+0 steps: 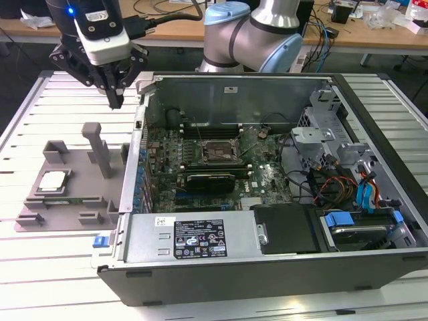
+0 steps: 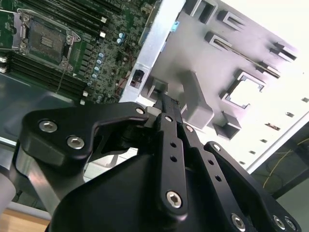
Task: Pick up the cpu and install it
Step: 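Reach for the cpu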
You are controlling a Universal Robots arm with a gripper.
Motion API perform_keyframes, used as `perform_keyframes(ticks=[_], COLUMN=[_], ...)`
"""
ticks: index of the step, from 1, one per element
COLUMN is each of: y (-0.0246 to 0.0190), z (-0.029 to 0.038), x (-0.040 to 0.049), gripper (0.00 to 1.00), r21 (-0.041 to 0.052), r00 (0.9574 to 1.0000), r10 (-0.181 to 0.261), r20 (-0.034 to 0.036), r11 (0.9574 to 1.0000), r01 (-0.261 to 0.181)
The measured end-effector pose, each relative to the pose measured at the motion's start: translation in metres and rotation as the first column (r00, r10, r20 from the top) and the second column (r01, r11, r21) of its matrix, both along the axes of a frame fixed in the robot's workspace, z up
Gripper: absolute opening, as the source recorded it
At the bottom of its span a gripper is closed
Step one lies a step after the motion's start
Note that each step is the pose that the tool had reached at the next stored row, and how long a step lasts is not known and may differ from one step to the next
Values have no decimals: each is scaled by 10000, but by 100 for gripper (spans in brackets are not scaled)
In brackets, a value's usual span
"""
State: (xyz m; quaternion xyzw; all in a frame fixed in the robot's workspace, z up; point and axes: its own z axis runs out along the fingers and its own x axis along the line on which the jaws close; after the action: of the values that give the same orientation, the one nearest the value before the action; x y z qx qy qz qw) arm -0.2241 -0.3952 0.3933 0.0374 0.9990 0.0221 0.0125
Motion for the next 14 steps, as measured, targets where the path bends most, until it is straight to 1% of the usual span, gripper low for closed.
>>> perform_keyframes(ticks=[3, 7, 11, 14], y=[2, 9, 13, 19], z=[1, 0, 0, 0], x=[-35, -133, -203, -285], gripper=[11, 11, 11, 11], r21=[-1, 0, 0, 0], r00=[10000, 10000, 10000, 10000], r10=[-1, -1, -1, -1], r20=[-1, 0, -1, 0], r11=[10000, 10000, 10000, 10000], r01=[1, 1, 1, 1])
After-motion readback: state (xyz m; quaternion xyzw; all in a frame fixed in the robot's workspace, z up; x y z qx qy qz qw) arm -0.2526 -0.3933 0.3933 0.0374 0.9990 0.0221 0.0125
